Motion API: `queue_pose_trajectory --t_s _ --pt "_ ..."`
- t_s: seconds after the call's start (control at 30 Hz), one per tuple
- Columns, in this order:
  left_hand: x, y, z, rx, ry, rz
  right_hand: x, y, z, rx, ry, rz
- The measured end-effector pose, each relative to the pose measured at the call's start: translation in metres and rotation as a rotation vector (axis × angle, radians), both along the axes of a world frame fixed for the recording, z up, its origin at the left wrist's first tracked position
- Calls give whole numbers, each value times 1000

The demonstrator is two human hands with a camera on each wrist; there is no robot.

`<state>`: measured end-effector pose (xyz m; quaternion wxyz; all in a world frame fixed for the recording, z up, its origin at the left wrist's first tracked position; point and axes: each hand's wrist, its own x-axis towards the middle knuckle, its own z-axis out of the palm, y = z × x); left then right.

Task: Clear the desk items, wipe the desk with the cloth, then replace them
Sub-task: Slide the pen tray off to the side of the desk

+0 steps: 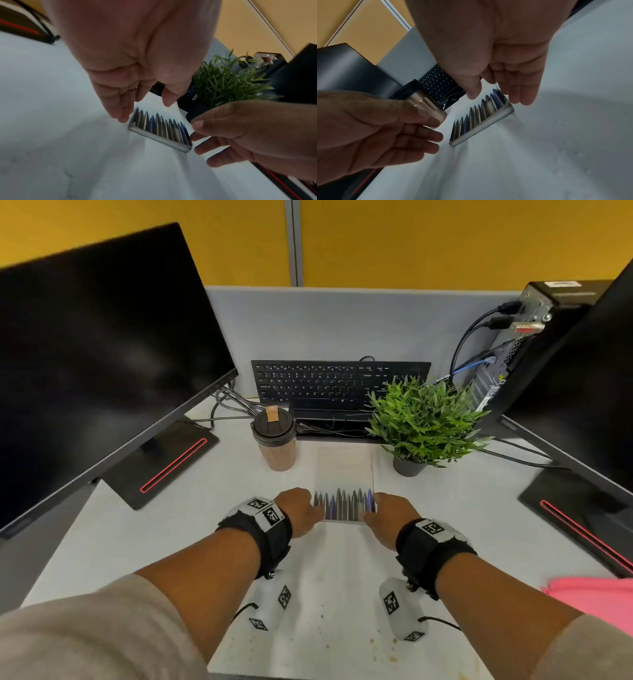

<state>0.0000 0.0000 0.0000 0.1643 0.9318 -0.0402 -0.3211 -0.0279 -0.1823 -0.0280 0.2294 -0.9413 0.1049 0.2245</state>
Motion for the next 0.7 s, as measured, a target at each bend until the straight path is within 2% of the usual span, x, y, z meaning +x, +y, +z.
queue_pose_trajectory --t_s 0.23,0.37,0.47,0.57,0.7 --pt "21 -12 -29 -124 127 180 19 10 -15 -29 63 -140" --pt "27 -8 -42 -245 169 354 25 12 -18 -59 105 -191" --pt "26 -5 -48 -307 185 453 27 11 -23 38 149 -268" --pt "25 -1 -48 -340 194 473 27 11 -27 183 167 -381" --pt "18 5 -45 -384 234 513 20 15 -18 507 200 -649"
